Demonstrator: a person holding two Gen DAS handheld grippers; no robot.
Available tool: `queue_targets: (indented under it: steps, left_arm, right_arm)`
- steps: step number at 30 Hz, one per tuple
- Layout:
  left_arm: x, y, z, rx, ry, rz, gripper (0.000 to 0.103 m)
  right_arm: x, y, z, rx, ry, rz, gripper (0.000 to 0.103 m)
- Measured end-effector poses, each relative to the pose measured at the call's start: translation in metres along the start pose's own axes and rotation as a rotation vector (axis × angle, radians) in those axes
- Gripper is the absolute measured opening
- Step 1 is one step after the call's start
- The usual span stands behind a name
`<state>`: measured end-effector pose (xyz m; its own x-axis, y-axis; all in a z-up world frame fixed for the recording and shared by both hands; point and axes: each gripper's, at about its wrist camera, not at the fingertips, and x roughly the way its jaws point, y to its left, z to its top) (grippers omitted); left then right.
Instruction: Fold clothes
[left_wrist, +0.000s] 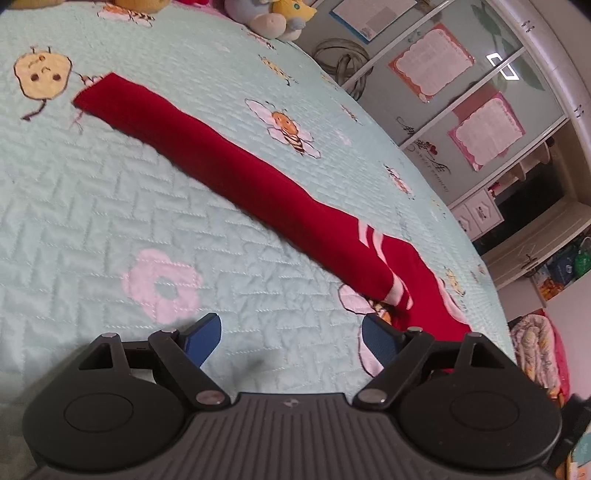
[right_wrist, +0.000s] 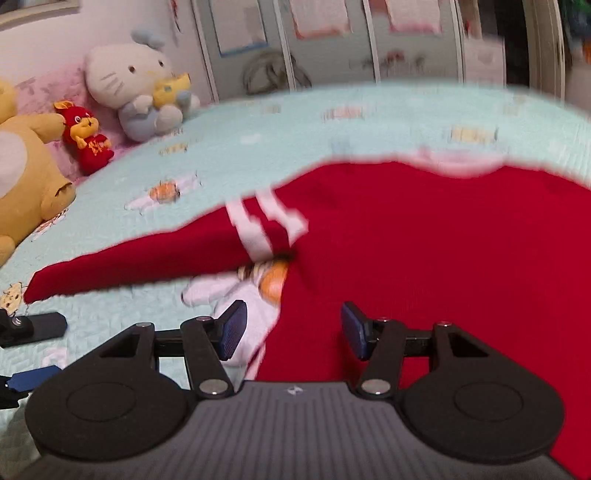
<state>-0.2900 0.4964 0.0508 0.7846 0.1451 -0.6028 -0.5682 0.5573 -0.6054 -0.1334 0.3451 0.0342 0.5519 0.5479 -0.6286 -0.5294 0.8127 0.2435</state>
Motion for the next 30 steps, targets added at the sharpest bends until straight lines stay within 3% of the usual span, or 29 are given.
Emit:
queue_targets:
  steps: [1, 6, 10, 11, 13, 14, 18, 30]
  left_arm:
    - [0.001, 0.0, 0.0, 0.0, 0.004, 0.007, 0.087]
    - [0.007, 0.003, 0.006, -0.014, 0.02, 0.023, 0.087]
    - [0.011, 0.004, 0.01, -0.01, 0.014, 0.028, 0.087]
    - [0.012, 0.004, 0.011, -0.009, 0.014, 0.029, 0.087]
    - [0.014, 0.005, 0.013, -0.013, 0.017, 0.031, 0.087]
    - [0.014, 0.006, 0.014, -0.016, 0.018, 0.031, 0.087]
    - [0.016, 0.008, 0.016, -0.024, 0.017, 0.027, 0.087]
    - [0.019, 0.007, 0.016, -0.009, 0.015, 0.025, 0.091]
  right_arm:
    - [0.005, -0.004, -0.003, 0.025, 0.03, 0.013, 0.058]
    - [-0.011, 0.004, 0.003, 0.007, -0.036, 0.069, 0.058]
    - [-0.022, 0.002, 0.009, 0.004, -0.162, 0.007, 0.059]
    - [-0.019, -0.001, 0.009, 0.012, -0.16, -0.012, 0.061]
    - [0.008, -0.006, 0.006, 0.008, -0.013, -0.017, 0.062]
    - [0.013, -0.005, 0.003, -0.008, 0.014, -0.015, 0.064]
    - [-0.005, 0.007, 0.003, -0.008, -0.041, 0.102, 0.064]
    - [0.011, 0.045, -0.007, -0.364, -0.001, -0.028, 0.071]
